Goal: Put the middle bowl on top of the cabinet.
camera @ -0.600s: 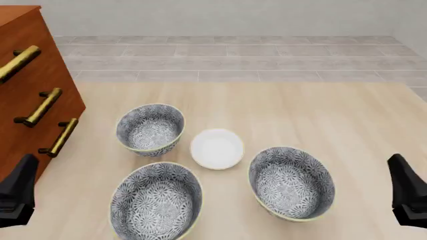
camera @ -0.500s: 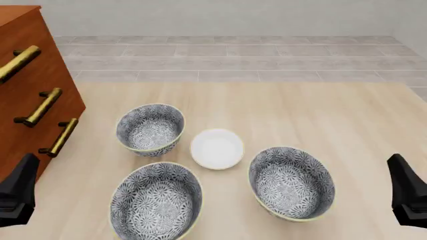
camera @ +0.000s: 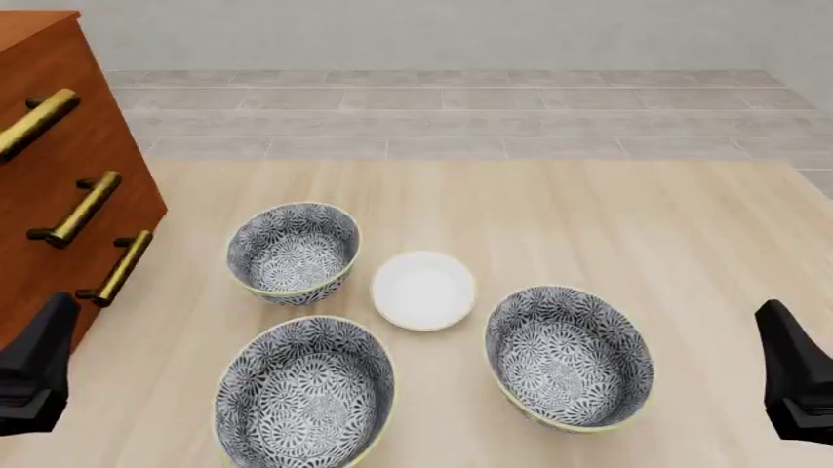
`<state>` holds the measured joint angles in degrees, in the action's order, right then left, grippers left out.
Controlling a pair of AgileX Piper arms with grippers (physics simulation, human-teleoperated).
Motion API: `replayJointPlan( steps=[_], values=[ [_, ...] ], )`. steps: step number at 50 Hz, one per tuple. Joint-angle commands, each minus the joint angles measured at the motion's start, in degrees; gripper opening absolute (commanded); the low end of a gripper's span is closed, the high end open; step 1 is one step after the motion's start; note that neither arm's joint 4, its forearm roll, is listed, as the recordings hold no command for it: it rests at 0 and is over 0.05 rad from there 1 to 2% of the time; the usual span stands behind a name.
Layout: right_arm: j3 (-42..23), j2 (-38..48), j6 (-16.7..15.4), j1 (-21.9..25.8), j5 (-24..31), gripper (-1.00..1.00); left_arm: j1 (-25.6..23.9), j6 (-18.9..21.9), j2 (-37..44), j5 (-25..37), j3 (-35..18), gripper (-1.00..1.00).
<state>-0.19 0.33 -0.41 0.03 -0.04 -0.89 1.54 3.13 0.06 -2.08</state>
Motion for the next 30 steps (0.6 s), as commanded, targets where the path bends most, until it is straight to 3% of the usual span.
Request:
replayJointPlan(
  steps=[1, 5, 8, 13, 23, 24, 30],
  values=[
    [0.1, 0.3, -0.1, 0.2, -0.3, 1.0, -2.3, 1.5, 3.3, 1.2, -2.3, 1.0],
    [0.0, 0.4, 0.0, 0.2, -0.2, 1.0, -4.5, 4.1, 1.7, 5.7, -4.3, 1.0],
    [0.0, 0.4, 0.0, 0.2, -0.3, 1.0, -4.9, 2.1, 8.8, 3.9, -5.0, 1.0],
    [0.1, 0.2, 0.4, 0.4, -0.2, 1.0, -3.9, 7.0, 11.9, 3.5, -6.0, 1.0],
    [0.0, 0.5, 0.4, 0.5, -0.3, 1.0, -7.6, 8.5, 22.0, 2.0, -9.7, 1.0],
    [0.0, 0.4, 0.4, 0.5, -0.3, 1.0, -7.5, 10.1, 20.7, 2.4, -10.0, 1.0],
    [0.1, 0.2, 0.4, 0.5, -0.1, 1.0, -10.3, 9.8, 24.8, 3.8, -13.4, 1.0]
  ],
)
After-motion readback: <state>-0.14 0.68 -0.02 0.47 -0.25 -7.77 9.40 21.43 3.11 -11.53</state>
